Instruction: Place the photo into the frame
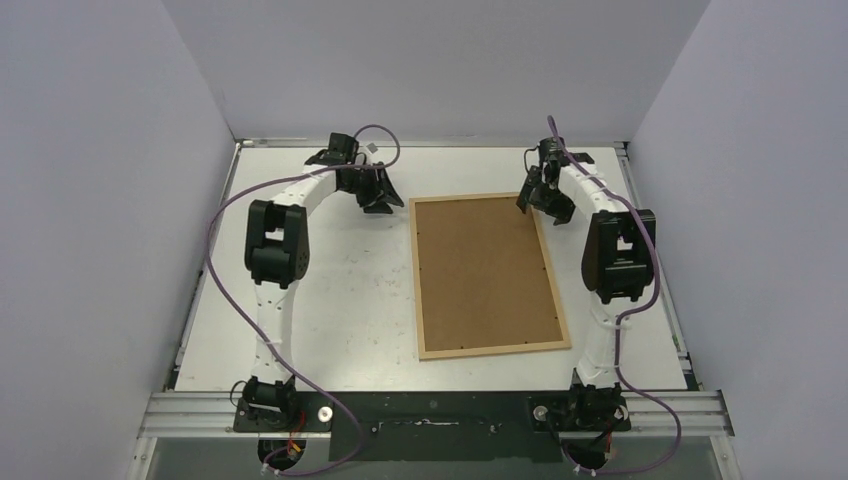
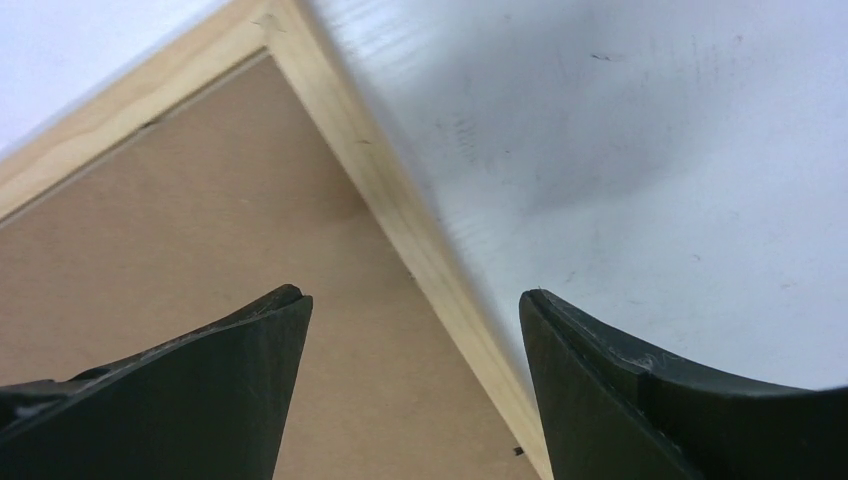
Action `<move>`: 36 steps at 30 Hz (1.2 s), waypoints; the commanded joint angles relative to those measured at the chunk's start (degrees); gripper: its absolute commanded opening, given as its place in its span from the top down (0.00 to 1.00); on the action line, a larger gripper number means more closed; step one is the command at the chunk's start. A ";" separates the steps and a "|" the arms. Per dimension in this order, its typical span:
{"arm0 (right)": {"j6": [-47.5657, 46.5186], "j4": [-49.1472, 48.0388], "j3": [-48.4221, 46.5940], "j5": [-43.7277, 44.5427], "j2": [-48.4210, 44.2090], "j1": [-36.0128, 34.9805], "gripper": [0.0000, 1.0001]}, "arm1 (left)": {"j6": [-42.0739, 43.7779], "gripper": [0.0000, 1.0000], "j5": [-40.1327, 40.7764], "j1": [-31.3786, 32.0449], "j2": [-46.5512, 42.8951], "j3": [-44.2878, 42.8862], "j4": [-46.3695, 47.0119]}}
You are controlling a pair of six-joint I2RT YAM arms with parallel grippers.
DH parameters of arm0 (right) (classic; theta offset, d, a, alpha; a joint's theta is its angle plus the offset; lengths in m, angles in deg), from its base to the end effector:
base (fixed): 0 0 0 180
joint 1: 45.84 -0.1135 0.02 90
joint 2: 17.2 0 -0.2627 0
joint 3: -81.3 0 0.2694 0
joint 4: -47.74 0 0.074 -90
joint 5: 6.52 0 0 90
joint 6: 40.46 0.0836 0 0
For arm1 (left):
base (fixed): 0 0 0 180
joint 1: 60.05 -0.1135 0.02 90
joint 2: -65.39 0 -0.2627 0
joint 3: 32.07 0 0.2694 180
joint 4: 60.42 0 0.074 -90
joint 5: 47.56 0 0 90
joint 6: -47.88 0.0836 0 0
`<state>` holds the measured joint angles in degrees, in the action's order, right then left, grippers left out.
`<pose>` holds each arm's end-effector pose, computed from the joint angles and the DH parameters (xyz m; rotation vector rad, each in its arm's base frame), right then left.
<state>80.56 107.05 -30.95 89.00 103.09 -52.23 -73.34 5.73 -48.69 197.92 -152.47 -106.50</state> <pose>0.4777 0.0454 0.1576 0.6094 2.6678 0.0508 0.5149 -0.1544 0.1306 -0.2103 2.6524 -1.0928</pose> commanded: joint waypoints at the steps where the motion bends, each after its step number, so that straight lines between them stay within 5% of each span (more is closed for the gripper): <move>1: -0.04 0.15 3.64 -0.80 -5.29 1.30 0.21 | 3.73 0.58 0.76 0.42 6.61 -12.44 1.36; 9: 6.74 1.42 17.98 1.60 -16.40 5.11 0.20 | 8.19 0.50 1.96 0.69 19.64 -32.62 2.88; 16: 18.31 5.37 29.72 2.55 -26.31 9.60 0.20 | 5.10 0.41 -2.86 0.88 21.39 -29.73 20.20; 29: 35.37 10.61 43.43 -7.28 -32.74 13.76 0.14 | -0.19 0.41 -10.18 3.48 27.75 -31.52 27.36; 36: 33.01 7.04 44.48 -11.81 -29.91 13.62 0.13 | -1.99 0.47 -19.24 3.43 28.26 -29.69 29.23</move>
<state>113.98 116.60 13.90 80.98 73.11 -38.70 -74.28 -6.51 -45.17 225.54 -182.24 -79.86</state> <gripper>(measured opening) 0.870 0.558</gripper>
